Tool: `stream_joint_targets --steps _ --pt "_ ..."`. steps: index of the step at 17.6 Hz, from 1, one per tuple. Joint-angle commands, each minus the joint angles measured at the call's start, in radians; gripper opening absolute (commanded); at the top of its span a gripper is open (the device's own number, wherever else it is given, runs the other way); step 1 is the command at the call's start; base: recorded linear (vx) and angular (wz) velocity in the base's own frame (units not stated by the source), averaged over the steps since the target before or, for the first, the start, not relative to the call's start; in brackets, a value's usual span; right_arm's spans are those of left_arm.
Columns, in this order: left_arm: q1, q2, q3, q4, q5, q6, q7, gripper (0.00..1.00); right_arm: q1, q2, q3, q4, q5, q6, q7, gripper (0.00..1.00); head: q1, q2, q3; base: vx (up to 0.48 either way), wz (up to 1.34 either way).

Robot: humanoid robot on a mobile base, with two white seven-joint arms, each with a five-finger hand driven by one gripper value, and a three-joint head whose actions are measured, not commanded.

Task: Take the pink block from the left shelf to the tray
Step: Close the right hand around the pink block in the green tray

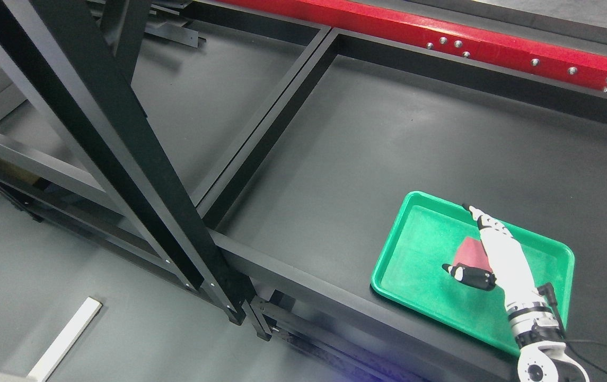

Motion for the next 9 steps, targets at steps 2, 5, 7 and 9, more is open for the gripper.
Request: stream_joint_targets --steps 2,5,7,9 --pt "0.009 0.017 0.0 0.0 -0.002 -0.001 -0.001 1.0 0.037 -0.043 -0.007 0.011 0.0 0.004 -0.002 0.99 0.0 0.0 0.0 0.044 0.01" --pt "0.009 0.017 0.0 0.0 -0.002 -0.001 -0.001 1.0 0.038 -0.056 -0.008 0.014 0.002 0.007 0.0 0.99 0.0 0.0 0.0 0.017 0.0" --pt "0.009 0.017 0.0 0.0 -0.002 -0.001 -0.001 1.0 0.03 -0.056 -0.005 0.025 0.005 0.008 0.0 0.98 0.0 0.0 0.0 0.0 0.0" --pt "0.009 0.017 0.0 0.0 -0.002 -0.001 -0.001 1.0 0.024 -0.056 -0.001 0.052 0.003 0.021 0.0 0.98 0.0 0.0 0.0 0.0 0.0"
